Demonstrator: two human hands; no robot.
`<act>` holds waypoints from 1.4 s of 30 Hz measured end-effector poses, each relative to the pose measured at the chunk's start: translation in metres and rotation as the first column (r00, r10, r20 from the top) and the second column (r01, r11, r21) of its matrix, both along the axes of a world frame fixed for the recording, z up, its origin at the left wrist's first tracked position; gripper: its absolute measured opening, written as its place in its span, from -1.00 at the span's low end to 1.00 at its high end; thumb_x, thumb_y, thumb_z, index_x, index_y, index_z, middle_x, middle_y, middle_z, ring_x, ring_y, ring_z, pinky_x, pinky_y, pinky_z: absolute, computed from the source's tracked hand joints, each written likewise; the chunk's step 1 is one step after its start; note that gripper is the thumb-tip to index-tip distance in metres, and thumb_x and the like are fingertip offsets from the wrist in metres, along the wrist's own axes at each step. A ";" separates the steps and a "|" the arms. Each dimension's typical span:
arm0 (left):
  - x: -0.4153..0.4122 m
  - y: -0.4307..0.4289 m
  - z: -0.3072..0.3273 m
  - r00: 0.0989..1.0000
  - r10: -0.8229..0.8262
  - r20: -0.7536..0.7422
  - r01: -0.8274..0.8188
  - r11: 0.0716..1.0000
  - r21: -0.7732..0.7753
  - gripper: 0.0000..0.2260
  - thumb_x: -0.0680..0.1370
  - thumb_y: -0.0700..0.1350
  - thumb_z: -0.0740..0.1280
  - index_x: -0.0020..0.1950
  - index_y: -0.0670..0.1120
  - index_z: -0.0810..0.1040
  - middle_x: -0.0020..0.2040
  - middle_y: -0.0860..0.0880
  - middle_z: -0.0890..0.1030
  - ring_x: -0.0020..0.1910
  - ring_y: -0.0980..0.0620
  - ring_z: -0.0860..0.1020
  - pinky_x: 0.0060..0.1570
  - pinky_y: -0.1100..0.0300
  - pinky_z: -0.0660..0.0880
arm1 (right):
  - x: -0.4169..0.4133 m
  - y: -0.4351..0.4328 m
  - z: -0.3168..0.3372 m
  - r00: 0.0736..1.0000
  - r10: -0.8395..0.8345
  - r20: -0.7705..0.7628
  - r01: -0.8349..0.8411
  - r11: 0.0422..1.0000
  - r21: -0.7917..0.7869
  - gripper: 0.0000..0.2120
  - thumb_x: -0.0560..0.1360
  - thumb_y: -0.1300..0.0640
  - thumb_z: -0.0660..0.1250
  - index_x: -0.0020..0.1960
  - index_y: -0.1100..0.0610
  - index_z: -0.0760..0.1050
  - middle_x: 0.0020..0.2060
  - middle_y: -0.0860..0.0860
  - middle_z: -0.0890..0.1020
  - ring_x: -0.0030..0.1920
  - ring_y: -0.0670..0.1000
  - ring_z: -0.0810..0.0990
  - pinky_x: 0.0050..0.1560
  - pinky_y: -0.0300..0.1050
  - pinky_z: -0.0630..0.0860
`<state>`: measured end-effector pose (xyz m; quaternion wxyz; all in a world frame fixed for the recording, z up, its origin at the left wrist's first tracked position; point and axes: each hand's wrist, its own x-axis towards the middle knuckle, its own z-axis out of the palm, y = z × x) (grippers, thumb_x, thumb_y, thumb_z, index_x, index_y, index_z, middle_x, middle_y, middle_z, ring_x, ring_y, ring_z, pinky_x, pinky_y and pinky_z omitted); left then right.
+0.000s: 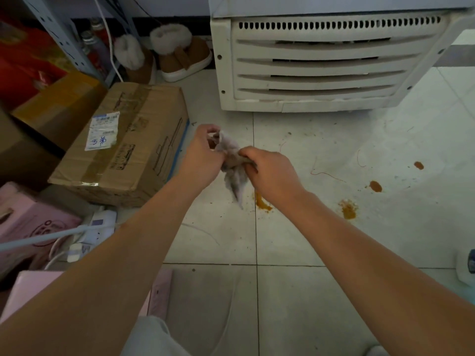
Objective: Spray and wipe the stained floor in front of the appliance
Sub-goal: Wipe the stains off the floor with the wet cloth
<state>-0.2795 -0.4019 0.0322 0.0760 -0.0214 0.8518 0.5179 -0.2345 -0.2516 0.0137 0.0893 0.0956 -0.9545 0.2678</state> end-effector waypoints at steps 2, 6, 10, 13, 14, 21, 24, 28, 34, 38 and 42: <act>0.008 -0.008 0.000 0.998 0.015 0.060 -0.013 1.000 -0.020 -0.56 0.49 -0.22 0.36 0.31 0.02 0.32 0.10 -0.04 0.57 -0.15 0.06 0.57 -0.42 0.32 0.47 | 0.009 -0.006 -0.016 0.998 0.040 -0.044 -0.036 0.997 0.071 -0.78 0.61 0.08 0.15 0.16 0.01 0.53 -0.22 0.00 0.67 -0.31 0.02 0.61 -0.24 -0.09 0.60; 0.026 -0.029 -0.014 0.927 -0.080 0.366 0.197 0.934 -0.296 -0.42 0.52 -0.05 0.33 0.47 0.06 0.13 0.11 -0.08 0.55 -0.17 0.03 0.53 -0.16 0.13 0.47 | 0.040 -0.008 -0.081 0.970 0.065 0.234 -0.108 0.979 0.175 -0.71 0.55 0.16 0.14 0.20 -0.01 0.51 -0.14 0.04 0.65 -0.17 0.06 0.62 -0.09 -0.04 0.62; 0.026 -0.041 -0.015 0.917 -0.042 0.398 0.187 0.924 -0.335 -0.48 0.56 -0.01 0.28 0.48 0.03 0.19 0.30 -0.12 0.48 0.00 -0.05 0.51 0.04 0.12 0.40 | 0.058 -0.014 -0.132 0.884 -0.066 0.462 -0.053 0.970 0.239 -0.56 0.58 0.05 0.10 0.44 0.11 0.29 0.46 0.11 0.31 0.49 0.10 0.22 0.48 0.00 0.21; 0.027 -0.038 -0.008 0.936 -0.079 0.343 0.188 0.936 -0.298 -0.60 0.58 -0.04 0.24 0.41 0.01 0.32 0.19 -0.06 0.53 -0.03 0.00 0.50 0.01 0.16 0.39 | 0.044 -0.038 -0.149 0.903 -0.089 0.421 0.023 0.987 0.160 -0.45 0.59 0.17 0.15 0.54 0.14 0.09 0.55 0.07 0.06 0.55 0.05 -0.02 0.53 -0.05 0.03; 0.030 -0.037 -0.007 0.939 -0.095 0.331 0.196 0.938 -0.286 -0.64 0.58 -0.04 0.24 0.38 0.02 0.35 0.19 -0.03 0.53 0.01 0.01 0.50 -0.01 0.18 0.38 | 0.040 -0.049 -0.155 0.892 -0.070 0.447 -0.008 0.985 0.171 -0.40 0.58 0.19 0.17 0.55 0.14 0.01 0.56 0.06 -0.05 0.56 0.06 -0.11 0.53 -0.03 -0.02; 0.036 -0.028 -0.005 0.939 -0.159 0.304 0.249 0.924 -0.289 -0.71 0.58 0.01 0.24 0.31 0.07 0.44 0.12 0.05 0.54 0.09 0.06 0.51 0.07 0.21 0.35 | 0.035 -0.060 -0.206 0.918 -0.037 0.394 -0.090 0.950 0.299 -0.47 0.64 -0.05 -0.13 0.56 0.10 -0.10 0.56 0.01 -0.21 0.53 0.07 -0.32 0.51 0.09 -0.26; 0.034 -0.022 -0.010 0.934 -0.165 0.317 0.263 0.918 -0.296 -0.71 0.58 0.02 0.24 0.30 0.06 0.46 0.15 0.03 0.55 0.06 0.07 0.52 0.01 0.24 0.36 | 0.026 -0.023 -0.209 0.922 -0.104 0.373 -0.036 0.936 0.350 -0.46 0.64 -0.06 -0.14 0.56 0.06 -0.15 0.56 0.01 -0.21 0.53 0.07 -0.30 0.51 0.09 -0.27; 0.032 -0.009 -0.019 0.920 -0.183 0.346 0.290 0.913 -0.287 -0.70 0.58 0.05 0.24 0.30 0.07 0.46 0.17 0.03 0.54 0.10 0.06 0.51 0.05 0.22 0.34 | 0.022 0.044 -0.210 0.895 -0.237 0.378 0.091 0.927 0.364 -0.47 0.64 -0.08 -0.22 0.56 0.05 -0.18 0.56 0.00 -0.19 0.54 0.04 -0.28 0.53 0.06 -0.23; 0.029 0.020 -0.035 0.898 -0.230 0.375 0.358 0.878 -0.317 -0.69 0.58 0.07 0.23 0.31 0.07 0.46 0.17 0.03 0.55 0.12 0.03 0.51 0.08 0.17 0.37 | 0.042 0.143 -0.210 0.812 -0.430 0.396 0.274 0.878 0.392 -0.47 0.63 -0.10 -0.26 0.56 0.02 -0.19 0.55 -0.03 -0.20 0.53 -0.01 -0.29 0.53 0.01 -0.24; 0.032 0.043 -0.039 0.893 -0.258 0.369 0.377 0.877 -0.297 -0.69 0.59 0.07 0.23 0.32 0.09 0.45 0.17 0.04 0.53 0.11 0.06 0.49 0.10 0.14 0.37 | 0.066 0.197 -0.213 0.752 -0.531 0.391 0.391 0.836 0.385 -0.45 0.61 -0.11 -0.28 0.56 0.02 -0.16 0.56 -0.02 -0.16 0.54 -0.03 -0.26 0.53 0.02 -0.23; 0.033 0.066 -0.041 0.901 -0.275 0.335 0.365 0.898 -0.246 -0.74 0.59 0.04 0.24 0.27 0.12 0.46 0.08 0.10 0.53 -0.06 0.18 0.47 -0.10 0.23 0.36 | 0.096 0.245 -0.211 0.656 -0.631 0.414 0.505 0.775 0.380 -0.46 0.62 -0.12 -0.27 0.56 -0.01 -0.20 0.56 -0.02 -0.19 0.54 -0.01 -0.26 0.53 0.03 -0.25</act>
